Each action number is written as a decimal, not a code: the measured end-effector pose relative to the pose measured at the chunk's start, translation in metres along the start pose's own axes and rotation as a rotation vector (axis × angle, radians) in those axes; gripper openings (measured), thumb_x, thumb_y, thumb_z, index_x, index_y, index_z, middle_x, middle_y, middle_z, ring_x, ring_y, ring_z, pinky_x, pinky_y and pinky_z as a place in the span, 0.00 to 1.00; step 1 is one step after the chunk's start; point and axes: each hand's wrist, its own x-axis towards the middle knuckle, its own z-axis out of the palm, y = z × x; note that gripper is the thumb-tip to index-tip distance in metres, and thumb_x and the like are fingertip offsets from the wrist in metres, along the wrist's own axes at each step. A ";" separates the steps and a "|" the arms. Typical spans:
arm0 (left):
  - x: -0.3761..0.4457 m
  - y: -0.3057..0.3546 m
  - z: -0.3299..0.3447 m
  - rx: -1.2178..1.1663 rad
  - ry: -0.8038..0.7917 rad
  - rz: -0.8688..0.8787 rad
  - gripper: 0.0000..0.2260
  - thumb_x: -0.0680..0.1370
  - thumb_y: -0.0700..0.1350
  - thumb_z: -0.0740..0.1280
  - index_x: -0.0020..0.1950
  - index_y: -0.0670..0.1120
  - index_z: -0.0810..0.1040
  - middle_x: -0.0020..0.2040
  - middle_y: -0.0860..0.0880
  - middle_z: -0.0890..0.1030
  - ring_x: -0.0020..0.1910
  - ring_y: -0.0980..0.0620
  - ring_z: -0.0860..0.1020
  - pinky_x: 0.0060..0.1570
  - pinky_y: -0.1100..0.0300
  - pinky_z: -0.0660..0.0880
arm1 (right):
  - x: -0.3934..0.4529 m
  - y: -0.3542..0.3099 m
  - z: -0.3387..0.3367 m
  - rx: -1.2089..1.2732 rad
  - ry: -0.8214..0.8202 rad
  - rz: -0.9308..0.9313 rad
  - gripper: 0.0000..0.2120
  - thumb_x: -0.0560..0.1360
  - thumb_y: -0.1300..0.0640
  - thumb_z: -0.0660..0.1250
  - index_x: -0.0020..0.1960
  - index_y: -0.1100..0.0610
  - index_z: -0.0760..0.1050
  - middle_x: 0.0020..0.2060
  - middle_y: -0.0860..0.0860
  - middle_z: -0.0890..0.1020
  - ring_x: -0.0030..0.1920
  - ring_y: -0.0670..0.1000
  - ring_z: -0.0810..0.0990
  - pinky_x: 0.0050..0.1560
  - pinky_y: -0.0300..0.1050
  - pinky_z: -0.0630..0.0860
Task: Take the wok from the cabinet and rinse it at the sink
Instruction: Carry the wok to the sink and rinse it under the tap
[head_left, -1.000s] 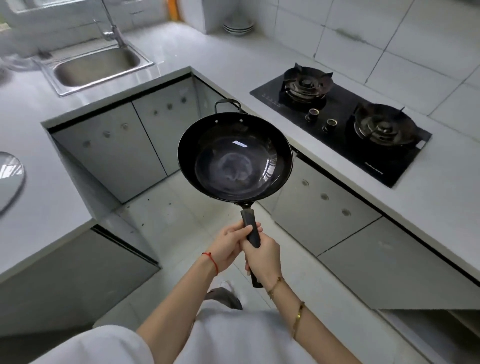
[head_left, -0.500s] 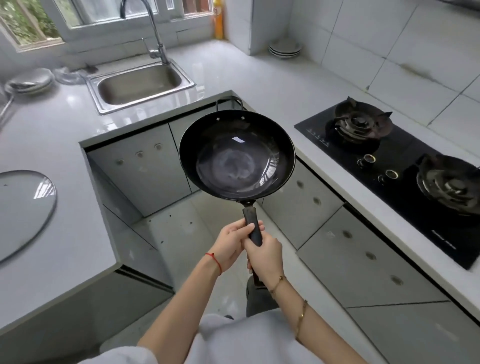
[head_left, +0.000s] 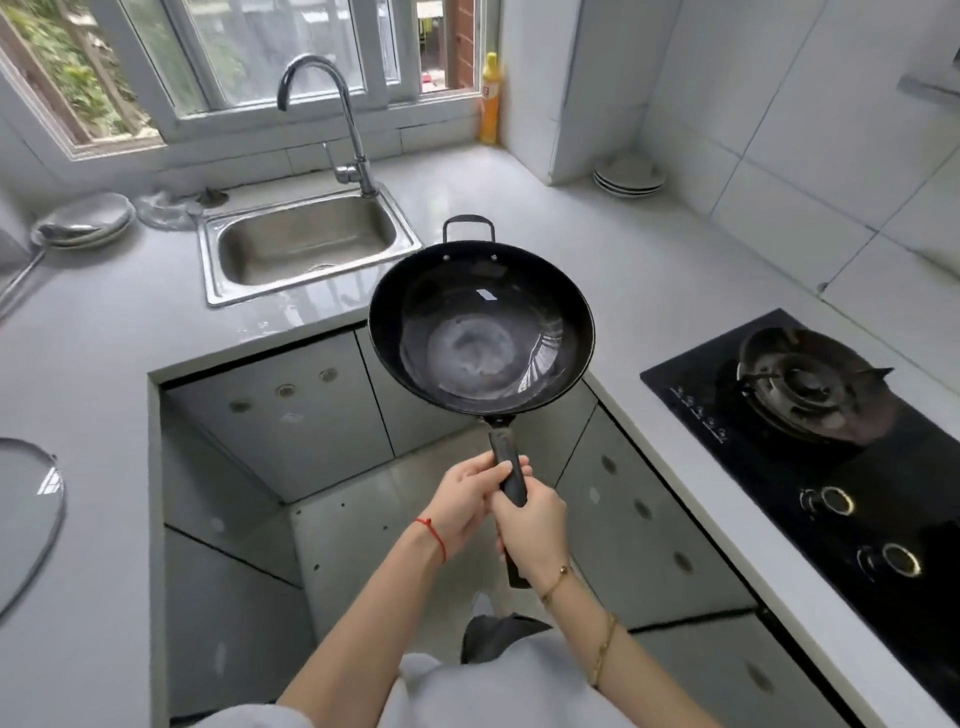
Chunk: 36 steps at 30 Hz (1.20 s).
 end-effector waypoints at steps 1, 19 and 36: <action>0.014 0.010 0.001 0.001 0.007 0.002 0.12 0.80 0.44 0.66 0.61 0.41 0.80 0.57 0.43 0.84 0.51 0.48 0.83 0.38 0.57 0.81 | 0.017 -0.006 0.000 -0.003 -0.004 -0.001 0.11 0.75 0.52 0.65 0.37 0.56 0.77 0.22 0.54 0.78 0.17 0.50 0.75 0.17 0.39 0.69; 0.221 0.164 -0.014 0.040 0.039 0.055 0.12 0.82 0.41 0.62 0.63 0.37 0.77 0.54 0.44 0.85 0.43 0.47 0.83 0.28 0.55 0.77 | 0.267 -0.098 0.028 -0.045 -0.040 -0.050 0.12 0.76 0.52 0.66 0.37 0.55 0.77 0.20 0.50 0.77 0.16 0.49 0.75 0.17 0.37 0.69; 0.426 0.283 -0.057 -0.001 0.080 0.007 0.12 0.82 0.38 0.61 0.64 0.35 0.76 0.57 0.40 0.82 0.52 0.48 0.82 0.50 0.58 0.81 | 0.488 -0.171 0.073 -0.085 -0.061 0.017 0.10 0.78 0.50 0.66 0.46 0.56 0.79 0.29 0.52 0.80 0.19 0.45 0.75 0.20 0.37 0.72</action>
